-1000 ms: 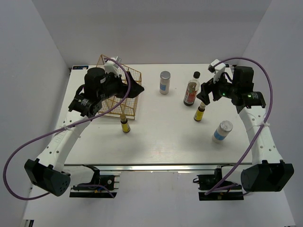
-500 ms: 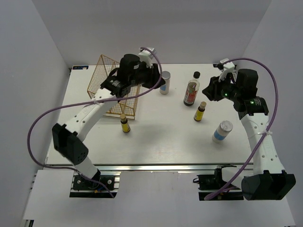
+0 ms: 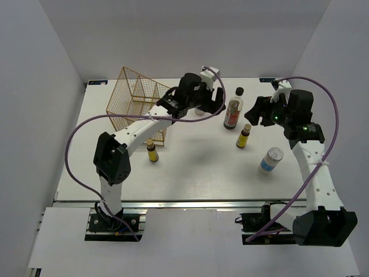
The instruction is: Organize the condiment bottles
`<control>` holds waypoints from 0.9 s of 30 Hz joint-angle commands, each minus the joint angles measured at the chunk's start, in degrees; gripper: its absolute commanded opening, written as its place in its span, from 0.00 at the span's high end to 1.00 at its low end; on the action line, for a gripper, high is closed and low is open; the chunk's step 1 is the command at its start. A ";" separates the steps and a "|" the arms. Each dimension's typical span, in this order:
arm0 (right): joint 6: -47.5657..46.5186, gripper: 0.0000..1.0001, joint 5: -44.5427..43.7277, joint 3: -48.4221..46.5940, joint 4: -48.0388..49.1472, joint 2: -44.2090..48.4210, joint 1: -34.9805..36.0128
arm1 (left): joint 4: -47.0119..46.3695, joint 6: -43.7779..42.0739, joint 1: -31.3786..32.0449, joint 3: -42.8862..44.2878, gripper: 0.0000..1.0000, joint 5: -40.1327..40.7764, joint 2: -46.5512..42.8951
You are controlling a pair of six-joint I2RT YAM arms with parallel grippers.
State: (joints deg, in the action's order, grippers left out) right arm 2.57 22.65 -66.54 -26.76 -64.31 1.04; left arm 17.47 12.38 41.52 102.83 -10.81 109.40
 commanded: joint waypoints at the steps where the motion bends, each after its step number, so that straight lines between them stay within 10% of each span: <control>1: 2.00 0.31 1.42 0.54 4.44 1.12 -0.42 | -7.88 -4.11 1.28 0.20 0.13 0.35 0.19; 27: 3.85 0.31 4.24 5.02 11.03 2.35 -6.93 | -31.01 -8.08 3.39 9.66 0.12 0.35 18.47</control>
State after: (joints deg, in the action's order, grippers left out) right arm 5.87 26.11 -61.98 -19.11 -63.44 -5.63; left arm -9.47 5.15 44.47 108.49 -11.29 128.25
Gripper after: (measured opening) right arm 0.690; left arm 0.881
